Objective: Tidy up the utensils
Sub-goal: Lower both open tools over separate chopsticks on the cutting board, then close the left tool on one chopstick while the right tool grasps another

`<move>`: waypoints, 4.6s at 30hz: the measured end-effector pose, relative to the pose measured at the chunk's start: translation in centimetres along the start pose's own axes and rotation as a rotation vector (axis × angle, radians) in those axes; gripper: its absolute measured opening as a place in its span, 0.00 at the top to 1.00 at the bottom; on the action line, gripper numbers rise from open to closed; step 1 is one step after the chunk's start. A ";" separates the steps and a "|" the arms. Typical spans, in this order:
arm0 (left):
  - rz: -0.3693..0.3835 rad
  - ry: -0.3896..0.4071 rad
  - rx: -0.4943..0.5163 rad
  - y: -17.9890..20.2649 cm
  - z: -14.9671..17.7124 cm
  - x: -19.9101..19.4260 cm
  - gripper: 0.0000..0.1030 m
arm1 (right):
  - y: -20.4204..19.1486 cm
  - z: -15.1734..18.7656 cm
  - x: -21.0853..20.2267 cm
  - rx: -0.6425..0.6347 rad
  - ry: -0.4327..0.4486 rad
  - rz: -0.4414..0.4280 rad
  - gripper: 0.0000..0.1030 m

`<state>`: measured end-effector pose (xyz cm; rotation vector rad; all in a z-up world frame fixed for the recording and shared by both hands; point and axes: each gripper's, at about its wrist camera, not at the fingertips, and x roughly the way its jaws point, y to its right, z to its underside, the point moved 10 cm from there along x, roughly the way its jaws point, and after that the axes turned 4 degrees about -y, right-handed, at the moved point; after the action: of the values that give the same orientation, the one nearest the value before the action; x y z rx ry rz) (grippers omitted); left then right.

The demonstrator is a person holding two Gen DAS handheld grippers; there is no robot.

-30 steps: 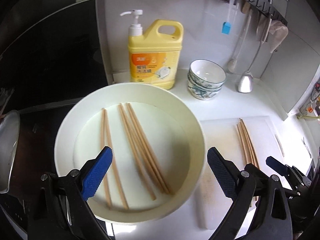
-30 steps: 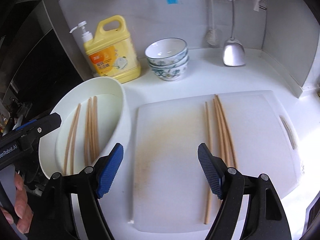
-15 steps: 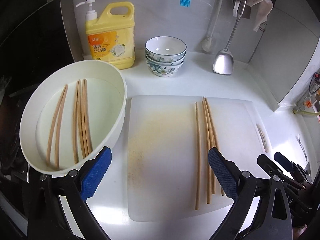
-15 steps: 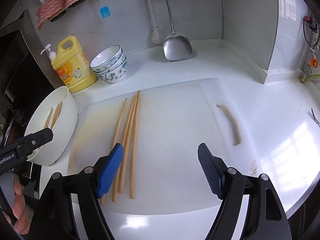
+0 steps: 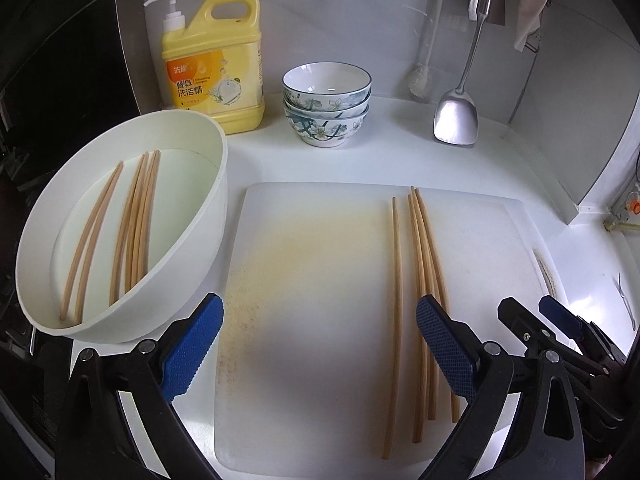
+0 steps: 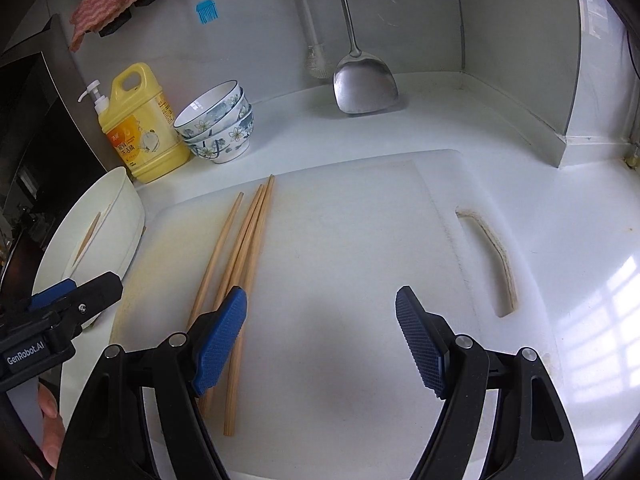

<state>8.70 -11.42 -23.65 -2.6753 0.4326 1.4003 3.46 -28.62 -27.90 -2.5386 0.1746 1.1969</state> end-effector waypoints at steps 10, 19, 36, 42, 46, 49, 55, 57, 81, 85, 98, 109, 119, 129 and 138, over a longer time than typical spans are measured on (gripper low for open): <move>0.015 0.035 -0.003 -0.6 -1.1 2.2 0.07 | -1.5 -0.5 2.9 -0.017 0.010 0.036 0.29; 0.037 0.019 -0.011 -1.1 -1.1 2.9 0.07 | -2.1 -0.4 3.7 -0.065 0.009 0.092 0.29; 0.044 -0.009 -0.006 -0.8 -0.7 3.9 0.07 | -3.0 -0.1 4.2 -0.185 0.022 0.138 0.57; 0.051 -0.028 0.004 0.0 -0.3 4.4 0.07 | -2.7 -0.4 4.1 -0.191 0.018 0.120 0.93; 0.057 -0.055 0.028 1.0 0.3 5.0 0.07 | -1.8 -0.6 3.9 -0.170 0.017 0.123 0.94; 0.053 -0.065 0.042 1.7 0.6 5.5 0.07 | -1.1 -0.6 3.7 -0.157 0.018 0.129 0.94; 0.043 -0.087 0.036 1.9 0.7 6.7 0.07 | 0.1 -0.4 3.3 -0.142 0.021 0.138 0.94; 0.037 -0.087 0.041 2.1 0.7 6.9 0.07 | 0.5 -0.3 3.2 -0.135 0.021 0.139 0.94; -0.024 -0.065 0.023 0.8 0.7 7.2 0.07 | 1.1 -0.2 2.8 -0.119 0.019 0.122 0.94; -0.039 -0.061 0.017 0.2 0.8 7.0 0.07 | 1.1 -0.2 2.7 -0.116 0.019 0.123 0.94; -0.016 -0.060 -0.015 0.2 1.0 6.8 0.07 | 1.1 -0.5 2.7 -0.132 0.033 0.137 0.68; -0.022 -0.063 -0.028 0.6 1.0 7.2 0.06 | 1.9 -0.5 2.8 -0.127 0.030 0.145 0.65; -0.051 -0.053 0.003 1.1 0.9 7.8 0.06 | 1.9 -0.6 2.9 -0.132 0.037 0.152 0.63; -0.022 -0.014 0.058 2.8 1.2 6.9 0.34 | 1.0 -0.4 3.0 -0.211 0.041 0.163 0.74; -0.009 -0.009 0.070 3.4 1.2 6.6 0.86 | -0.1 0.1 2.9 -0.259 0.034 0.149 0.94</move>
<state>10.36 -15.75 -29.53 -2.6111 0.4596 1.3678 5.30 -28.43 -30.14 -2.8135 0.2351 1.3074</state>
